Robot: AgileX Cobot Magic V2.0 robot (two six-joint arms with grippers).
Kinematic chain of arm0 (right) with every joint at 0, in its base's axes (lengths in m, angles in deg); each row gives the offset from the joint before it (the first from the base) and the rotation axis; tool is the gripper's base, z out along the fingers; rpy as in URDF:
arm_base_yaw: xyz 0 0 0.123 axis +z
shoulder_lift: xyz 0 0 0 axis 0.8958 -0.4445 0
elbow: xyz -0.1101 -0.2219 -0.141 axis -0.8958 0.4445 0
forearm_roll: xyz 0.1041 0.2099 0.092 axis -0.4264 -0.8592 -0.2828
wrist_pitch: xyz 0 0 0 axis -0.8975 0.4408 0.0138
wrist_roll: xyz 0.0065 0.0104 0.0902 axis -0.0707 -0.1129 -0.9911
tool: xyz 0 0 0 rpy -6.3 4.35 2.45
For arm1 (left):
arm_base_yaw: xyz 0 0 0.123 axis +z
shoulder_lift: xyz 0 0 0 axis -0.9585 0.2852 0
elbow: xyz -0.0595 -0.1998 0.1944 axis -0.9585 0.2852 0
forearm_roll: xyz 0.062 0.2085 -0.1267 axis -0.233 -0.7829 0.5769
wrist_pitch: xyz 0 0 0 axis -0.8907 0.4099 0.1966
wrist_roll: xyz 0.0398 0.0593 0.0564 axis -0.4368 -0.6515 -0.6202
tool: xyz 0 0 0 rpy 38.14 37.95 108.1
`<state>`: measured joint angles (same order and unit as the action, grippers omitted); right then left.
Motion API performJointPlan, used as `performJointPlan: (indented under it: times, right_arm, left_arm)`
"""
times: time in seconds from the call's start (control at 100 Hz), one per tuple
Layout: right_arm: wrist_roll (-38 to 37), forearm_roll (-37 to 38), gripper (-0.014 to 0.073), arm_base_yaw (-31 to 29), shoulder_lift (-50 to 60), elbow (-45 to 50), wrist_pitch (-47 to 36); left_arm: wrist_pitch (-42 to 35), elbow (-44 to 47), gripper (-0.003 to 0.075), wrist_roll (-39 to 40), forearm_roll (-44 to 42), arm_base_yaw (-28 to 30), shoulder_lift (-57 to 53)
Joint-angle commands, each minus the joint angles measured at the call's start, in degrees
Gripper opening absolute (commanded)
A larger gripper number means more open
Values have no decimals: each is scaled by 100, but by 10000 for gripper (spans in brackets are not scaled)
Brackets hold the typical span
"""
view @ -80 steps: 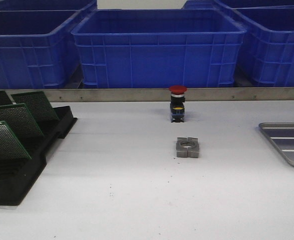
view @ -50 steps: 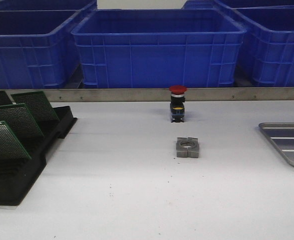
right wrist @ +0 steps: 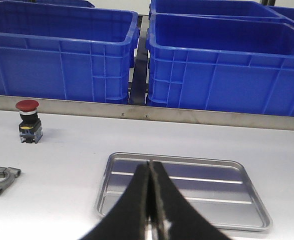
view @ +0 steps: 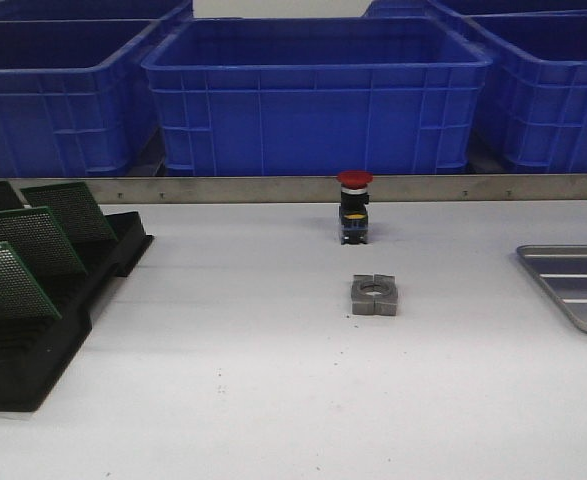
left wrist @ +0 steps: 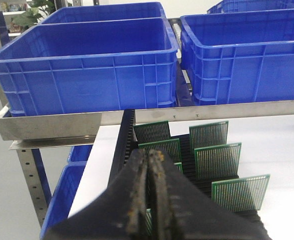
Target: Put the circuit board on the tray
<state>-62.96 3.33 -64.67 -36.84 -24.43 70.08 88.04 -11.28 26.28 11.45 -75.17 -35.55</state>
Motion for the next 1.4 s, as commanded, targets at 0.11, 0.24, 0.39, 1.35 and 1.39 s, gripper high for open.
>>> performJointPlan:
  times: [0.11, 0.24, 0.39, 1.35, 1.39]
  right_arm:
    - [4, 63, -60, -19, 113, 8, -412]
    - [4, 63, -60, -19, 113, 8, -412]
    - [4, 63, -60, -19, 113, 8, -412]
    - [4, 63, -60, -19, 113, 8, -412]
    - [4, 63, -60, -19, 113, 8, -412]
  left_arm:
    - [1271, -1258, -18, 54, 25, 2, 278]
    - [2102, -1912, -17, 54, 55, 2, 1063]
    - [2670, -2609, -16, 33, 84, 2, 2065]
    - [2272, -3626, 346, -7754, 1510, 2, 7107]
    - [2136, -3626, 345, -7754, 1510, 2, 7266]
